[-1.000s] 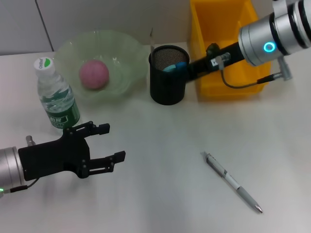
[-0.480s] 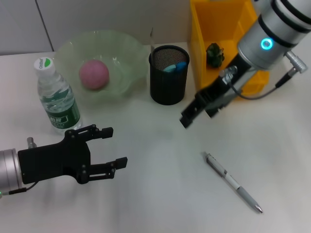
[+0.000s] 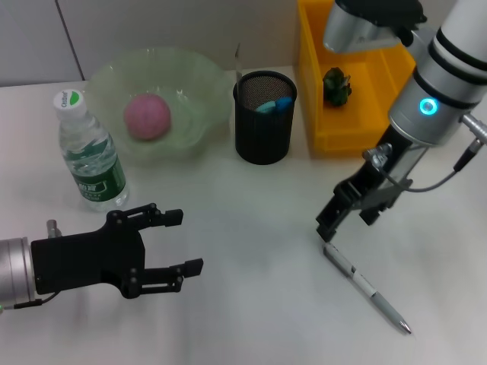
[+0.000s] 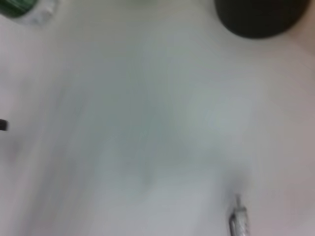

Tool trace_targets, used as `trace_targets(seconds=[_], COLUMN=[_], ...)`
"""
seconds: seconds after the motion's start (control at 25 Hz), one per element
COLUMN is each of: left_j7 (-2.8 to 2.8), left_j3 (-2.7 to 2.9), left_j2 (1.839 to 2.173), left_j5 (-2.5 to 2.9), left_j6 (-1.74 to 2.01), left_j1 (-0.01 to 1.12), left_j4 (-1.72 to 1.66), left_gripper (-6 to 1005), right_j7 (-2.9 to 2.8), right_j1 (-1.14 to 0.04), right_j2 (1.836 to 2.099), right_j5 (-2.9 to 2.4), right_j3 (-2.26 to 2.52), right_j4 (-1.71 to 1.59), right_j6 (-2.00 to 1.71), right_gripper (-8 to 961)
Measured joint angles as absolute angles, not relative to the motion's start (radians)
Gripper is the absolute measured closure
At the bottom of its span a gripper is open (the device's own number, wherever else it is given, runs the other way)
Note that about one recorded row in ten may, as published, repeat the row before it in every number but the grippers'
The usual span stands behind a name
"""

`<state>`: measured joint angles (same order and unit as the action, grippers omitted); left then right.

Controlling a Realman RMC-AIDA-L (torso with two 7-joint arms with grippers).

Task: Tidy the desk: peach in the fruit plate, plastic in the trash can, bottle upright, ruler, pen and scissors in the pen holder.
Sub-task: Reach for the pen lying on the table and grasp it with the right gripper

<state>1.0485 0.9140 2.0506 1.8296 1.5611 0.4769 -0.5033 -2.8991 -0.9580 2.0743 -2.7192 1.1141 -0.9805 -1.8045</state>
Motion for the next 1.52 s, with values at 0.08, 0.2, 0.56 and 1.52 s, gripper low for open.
trace_targets(seconds=[0.08, 0.2, 0.56, 1.52], left_j7=[1.05, 1.051, 1.051, 1.051], left_j3=[0.914, 0.917, 0.939, 0.947], left_j2=[2.051, 2.053, 2.055, 2.059], left_j5=[1.836, 1.843, 1.845, 1.845], left_j6=[1.566, 1.571, 1.582, 1.575], left_j1=[0.479, 0.482, 0.483, 0.487], left_j4=[-0.503, -0.503, -0.503, -0.501], left_gripper=[167, 167, 167, 167], right_j7=[-2.899, -2.899, -2.899, -2.905], right_j1=[-0.952, -0.944, -0.938, -0.965], right_j2=[2.075, 2.077, 2.08, 2.086], right_j5=[-2.723, -2.723, -2.722, -2.679], right_j3=[1.118, 1.126, 1.146, 1.313], right_j4=[-0.975, -0.969, -0.96, -0.851], right_j6=[-1.805, -1.8, -1.783, -1.669], right_gripper=[125, 125, 130, 150])
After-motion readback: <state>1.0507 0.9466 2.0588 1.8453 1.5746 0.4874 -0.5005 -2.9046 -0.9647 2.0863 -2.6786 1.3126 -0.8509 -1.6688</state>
